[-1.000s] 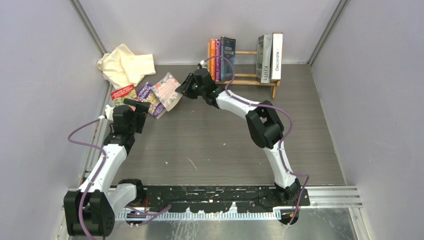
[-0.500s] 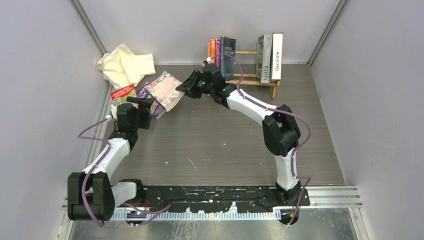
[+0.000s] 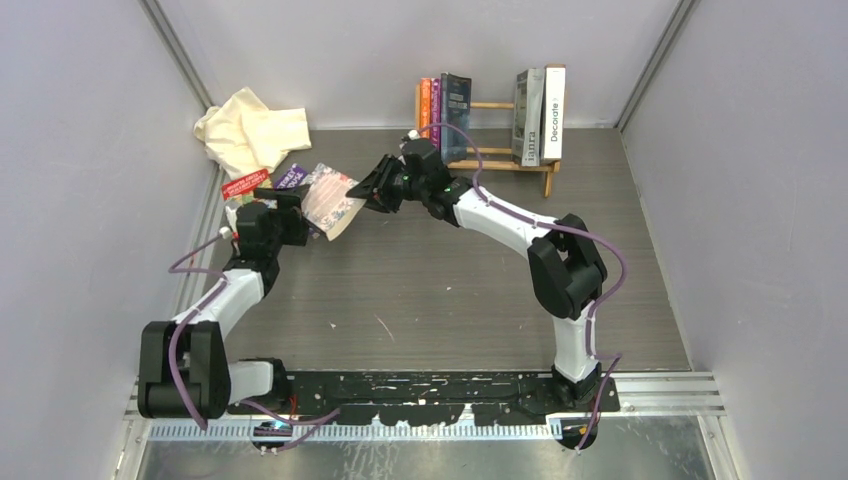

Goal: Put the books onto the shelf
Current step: Place the book on the shelf.

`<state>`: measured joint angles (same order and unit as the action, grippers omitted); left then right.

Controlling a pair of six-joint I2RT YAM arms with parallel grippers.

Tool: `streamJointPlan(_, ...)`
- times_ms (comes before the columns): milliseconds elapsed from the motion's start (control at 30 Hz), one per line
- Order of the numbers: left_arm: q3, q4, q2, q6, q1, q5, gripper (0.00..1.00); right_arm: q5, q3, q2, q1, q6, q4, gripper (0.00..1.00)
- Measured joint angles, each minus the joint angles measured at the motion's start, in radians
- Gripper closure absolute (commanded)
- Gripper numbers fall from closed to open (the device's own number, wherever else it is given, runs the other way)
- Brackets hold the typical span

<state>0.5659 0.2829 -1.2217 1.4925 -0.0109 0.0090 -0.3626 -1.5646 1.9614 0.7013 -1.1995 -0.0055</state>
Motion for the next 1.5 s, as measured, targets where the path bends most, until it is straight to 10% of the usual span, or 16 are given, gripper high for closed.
streamJointPlan(433,-0.1,0.507,-0.203,0.209,0.026,0.13,1.0,-0.014,0.075,-0.039,-0.005,-0.063,0.05,0.99)
streamJointPlan(600,-0.1,0.553,-0.191,0.21,0.033,0.154,1.0,-0.011,0.098,-0.071,-0.003,-0.071,0.064,0.97)
streamJointPlan(867,-0.08,0.393,0.055,0.151,0.045,0.189,1.0,0.016,0.179,-0.221,0.013,-0.058,0.05,0.41)
streamJointPlan(1200,0.086,0.003,0.215,-0.021,0.0,0.129,1.0,0.193,0.312,-0.581,0.004,0.061,-0.172,0.36)
streamJointPlan(1500,0.459,-0.267,0.162,-0.36,-0.384,-0.159,1.0,0.391,0.339,-0.899,0.0,0.225,-0.494,0.36)
